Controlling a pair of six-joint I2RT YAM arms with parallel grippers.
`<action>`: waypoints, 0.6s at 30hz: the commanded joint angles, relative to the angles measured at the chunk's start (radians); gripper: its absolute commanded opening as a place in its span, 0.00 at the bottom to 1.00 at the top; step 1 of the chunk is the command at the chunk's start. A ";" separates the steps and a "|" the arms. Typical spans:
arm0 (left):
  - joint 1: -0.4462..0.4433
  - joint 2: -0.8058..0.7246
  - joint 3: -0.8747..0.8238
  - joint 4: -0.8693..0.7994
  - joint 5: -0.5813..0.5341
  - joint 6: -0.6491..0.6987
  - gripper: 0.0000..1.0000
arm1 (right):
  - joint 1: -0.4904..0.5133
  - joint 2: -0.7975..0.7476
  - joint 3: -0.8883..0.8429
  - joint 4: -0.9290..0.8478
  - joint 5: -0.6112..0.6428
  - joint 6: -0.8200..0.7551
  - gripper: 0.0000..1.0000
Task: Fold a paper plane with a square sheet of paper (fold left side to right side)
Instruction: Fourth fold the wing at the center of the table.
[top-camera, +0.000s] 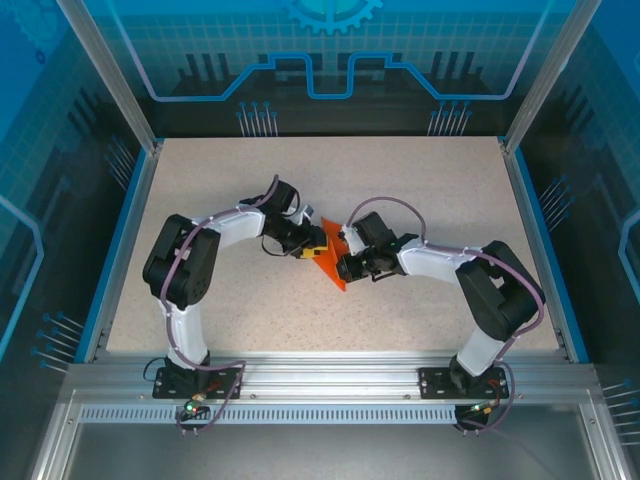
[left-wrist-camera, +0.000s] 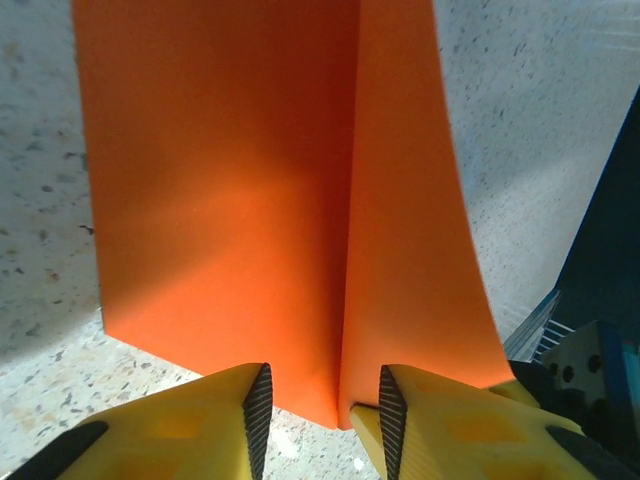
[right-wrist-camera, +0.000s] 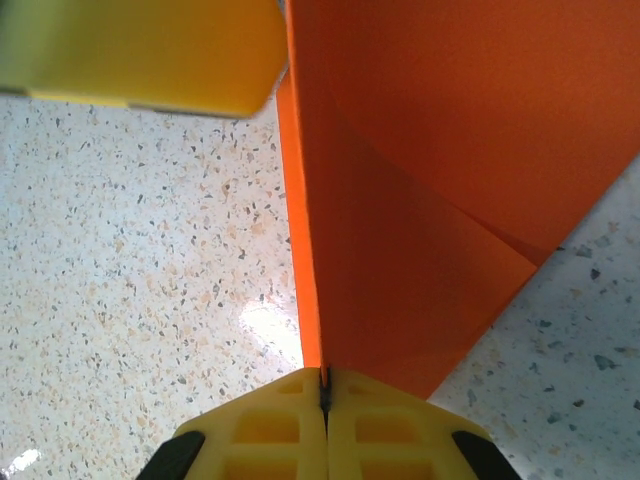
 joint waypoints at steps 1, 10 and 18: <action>-0.009 0.025 0.032 0.011 0.027 -0.014 0.39 | -0.014 0.007 -0.012 0.023 -0.036 0.011 0.06; -0.016 0.056 0.051 0.018 0.022 -0.024 0.42 | -0.018 0.038 -0.012 0.029 -0.042 0.020 0.06; -0.018 0.071 0.065 0.013 0.020 -0.026 0.45 | -0.020 0.056 -0.040 0.044 -0.054 0.029 0.06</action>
